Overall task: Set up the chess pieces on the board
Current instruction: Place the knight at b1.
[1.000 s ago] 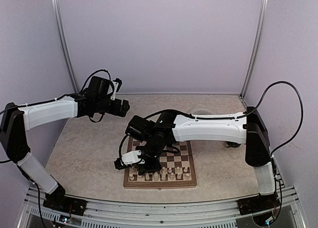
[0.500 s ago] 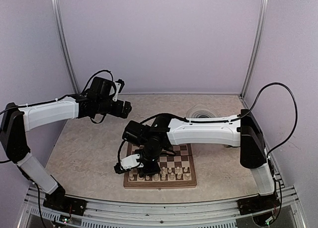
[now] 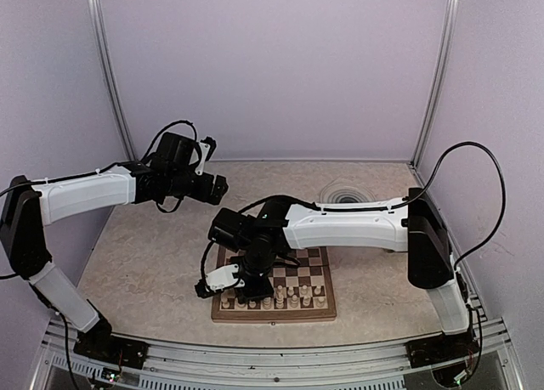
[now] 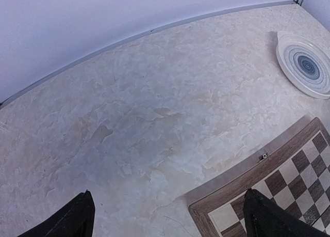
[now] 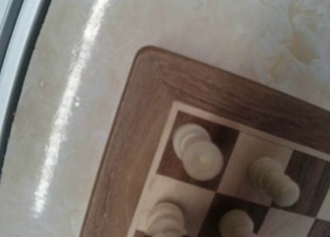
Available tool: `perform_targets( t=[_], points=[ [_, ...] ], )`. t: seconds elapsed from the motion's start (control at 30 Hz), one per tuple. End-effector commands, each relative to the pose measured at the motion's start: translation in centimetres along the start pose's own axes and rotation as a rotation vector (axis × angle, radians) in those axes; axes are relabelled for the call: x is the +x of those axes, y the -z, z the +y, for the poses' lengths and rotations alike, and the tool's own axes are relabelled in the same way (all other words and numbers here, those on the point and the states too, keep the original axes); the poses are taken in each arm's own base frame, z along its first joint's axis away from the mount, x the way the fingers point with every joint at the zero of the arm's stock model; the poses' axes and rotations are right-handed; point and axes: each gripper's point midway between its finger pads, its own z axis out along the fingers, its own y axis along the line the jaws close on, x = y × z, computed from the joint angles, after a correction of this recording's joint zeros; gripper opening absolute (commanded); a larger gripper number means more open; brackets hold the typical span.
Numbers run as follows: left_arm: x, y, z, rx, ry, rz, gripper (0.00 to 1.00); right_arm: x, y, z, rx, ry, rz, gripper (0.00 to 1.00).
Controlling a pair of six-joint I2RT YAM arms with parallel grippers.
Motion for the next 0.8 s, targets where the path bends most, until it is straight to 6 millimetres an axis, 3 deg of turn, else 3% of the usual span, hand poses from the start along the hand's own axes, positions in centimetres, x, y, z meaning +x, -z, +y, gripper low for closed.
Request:
perform_targets(
  t=[0.0,0.5,0.77],
  points=[
    [-1.1,0.8,-0.3,0.007,-0.016,-0.018,0.99,-0.4,-0.7,0.3,-0.012,0.007,0.009,0.12],
    [-0.8,0.6,-0.9,0.014,-0.035,-0.005,0.99,-0.8,-0.4,0.3,0.004,0.016,0.009,0.23],
    [-0.9,0.7,-0.1,-0.023,-0.036,-0.022,0.99,-2.8,5.8,-1.3,0.091,0.036,-0.108,0.35]
  ],
)
